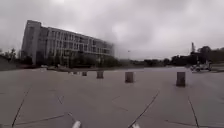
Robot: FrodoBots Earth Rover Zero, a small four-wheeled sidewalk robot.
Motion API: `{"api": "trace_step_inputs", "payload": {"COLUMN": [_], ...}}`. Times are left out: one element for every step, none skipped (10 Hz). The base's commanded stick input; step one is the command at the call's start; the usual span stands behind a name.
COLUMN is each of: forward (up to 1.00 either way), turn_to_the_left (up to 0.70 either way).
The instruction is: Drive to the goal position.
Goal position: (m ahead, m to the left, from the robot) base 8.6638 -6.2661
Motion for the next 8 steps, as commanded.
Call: {"api": "trace_step_inputs", "payload": {"forward": [0.7, 0.7, 0.7, 0.7, 0.7, 0.7, 0.7, 0.7], "turn_to_the_left": [-0.14, 0.0, 0.0, -0.09, -0.21, -0.32, -0.33, 0.0]}}
